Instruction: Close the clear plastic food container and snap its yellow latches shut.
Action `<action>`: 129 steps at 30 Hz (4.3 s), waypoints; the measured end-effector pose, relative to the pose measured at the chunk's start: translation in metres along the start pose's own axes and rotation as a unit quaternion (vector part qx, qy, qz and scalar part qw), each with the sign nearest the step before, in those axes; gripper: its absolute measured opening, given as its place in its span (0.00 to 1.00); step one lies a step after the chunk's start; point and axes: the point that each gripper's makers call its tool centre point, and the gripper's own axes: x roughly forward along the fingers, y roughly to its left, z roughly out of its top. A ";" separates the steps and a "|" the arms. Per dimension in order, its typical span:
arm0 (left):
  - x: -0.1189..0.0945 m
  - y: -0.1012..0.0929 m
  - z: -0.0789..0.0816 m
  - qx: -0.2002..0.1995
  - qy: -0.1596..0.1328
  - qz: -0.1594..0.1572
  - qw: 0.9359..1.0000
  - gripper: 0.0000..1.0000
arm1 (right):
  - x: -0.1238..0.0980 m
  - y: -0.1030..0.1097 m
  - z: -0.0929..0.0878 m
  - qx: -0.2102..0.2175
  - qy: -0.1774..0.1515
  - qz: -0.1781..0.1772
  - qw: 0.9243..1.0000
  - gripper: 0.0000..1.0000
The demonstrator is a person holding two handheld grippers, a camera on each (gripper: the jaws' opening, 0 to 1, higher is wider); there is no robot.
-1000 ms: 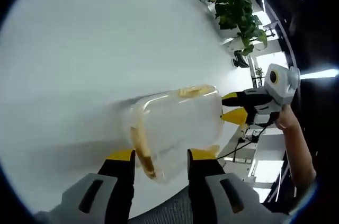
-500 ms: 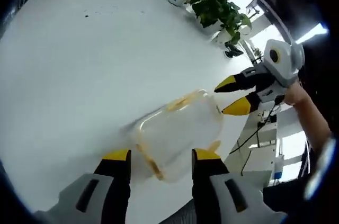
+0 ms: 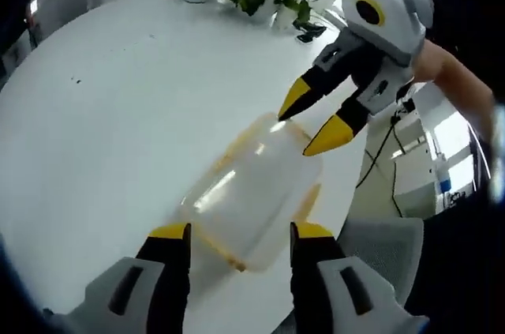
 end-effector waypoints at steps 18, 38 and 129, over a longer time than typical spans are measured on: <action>0.017 -0.025 0.014 0.124 -0.001 0.021 0.992 0.48 | 0.020 0.010 0.008 -0.047 0.018 0.015 0.999 0.22; 0.028 -0.038 -0.005 0.241 0.041 0.104 0.964 0.61 | 0.043 -0.011 0.017 0.002 0.025 0.013 1.000 0.31; 0.039 -0.039 0.003 0.338 0.024 0.131 0.932 0.65 | 0.051 -0.001 0.015 -0.104 0.127 0.143 0.976 0.43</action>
